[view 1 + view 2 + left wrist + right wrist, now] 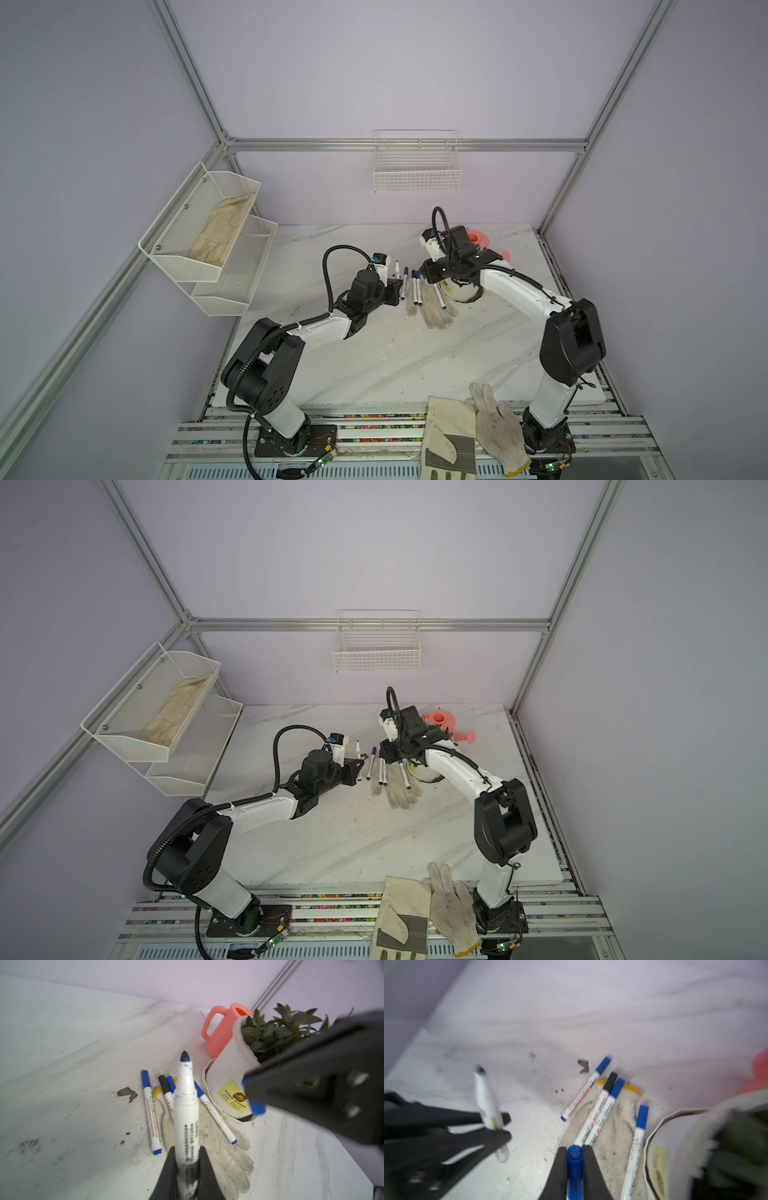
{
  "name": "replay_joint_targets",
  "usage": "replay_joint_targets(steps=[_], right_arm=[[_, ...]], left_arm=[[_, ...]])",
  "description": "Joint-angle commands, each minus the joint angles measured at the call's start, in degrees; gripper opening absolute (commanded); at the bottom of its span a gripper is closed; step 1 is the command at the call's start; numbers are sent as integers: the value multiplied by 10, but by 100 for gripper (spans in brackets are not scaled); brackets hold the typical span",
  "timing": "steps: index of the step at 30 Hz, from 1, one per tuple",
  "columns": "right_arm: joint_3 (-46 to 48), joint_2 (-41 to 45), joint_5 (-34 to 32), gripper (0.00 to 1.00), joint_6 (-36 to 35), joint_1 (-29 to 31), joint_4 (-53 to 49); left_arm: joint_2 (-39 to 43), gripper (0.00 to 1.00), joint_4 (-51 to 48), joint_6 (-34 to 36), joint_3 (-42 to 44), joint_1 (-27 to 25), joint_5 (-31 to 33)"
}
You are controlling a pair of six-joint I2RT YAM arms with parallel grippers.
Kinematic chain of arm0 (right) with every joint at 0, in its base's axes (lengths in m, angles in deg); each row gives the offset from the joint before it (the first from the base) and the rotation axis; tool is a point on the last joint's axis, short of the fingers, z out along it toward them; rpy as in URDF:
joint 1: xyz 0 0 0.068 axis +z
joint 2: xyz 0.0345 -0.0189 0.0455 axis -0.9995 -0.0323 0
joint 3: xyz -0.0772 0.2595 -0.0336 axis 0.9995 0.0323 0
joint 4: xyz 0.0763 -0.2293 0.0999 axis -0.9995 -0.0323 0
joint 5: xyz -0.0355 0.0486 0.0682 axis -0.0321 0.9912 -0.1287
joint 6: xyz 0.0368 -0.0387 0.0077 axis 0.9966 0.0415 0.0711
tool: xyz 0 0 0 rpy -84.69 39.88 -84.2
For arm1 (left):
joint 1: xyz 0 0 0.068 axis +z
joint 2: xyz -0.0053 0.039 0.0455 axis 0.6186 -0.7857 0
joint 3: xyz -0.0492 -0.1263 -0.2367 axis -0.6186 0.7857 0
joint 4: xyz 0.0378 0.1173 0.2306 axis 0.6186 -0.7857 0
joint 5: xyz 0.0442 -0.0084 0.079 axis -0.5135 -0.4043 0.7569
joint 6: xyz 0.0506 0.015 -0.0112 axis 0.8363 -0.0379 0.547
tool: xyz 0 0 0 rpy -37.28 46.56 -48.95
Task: Insert the pens into the pen caps
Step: 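Raise the blue cap with the right gripper above the left-held marker tip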
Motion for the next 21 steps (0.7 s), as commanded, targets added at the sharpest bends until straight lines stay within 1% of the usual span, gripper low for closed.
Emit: replay_joint_targets(steps=[1, 6, 9, 21], right_arm=[[28, 31, 120, 0, 51, -10, 106], [39, 34, 189, 0, 63, -13, 136], [44, 32, 208, 0, 70, -13, 138], [55, 31, 167, 0, 71, -12, 132]], left_arm=[[13, 0, 46, 56, -25, -22, -56], [7, 0, 47, 78, -37, -41, -72], [8, 0, 51, 79, -37, -45, -66], [13, 0, 71, 79, -25, -47, -52]])
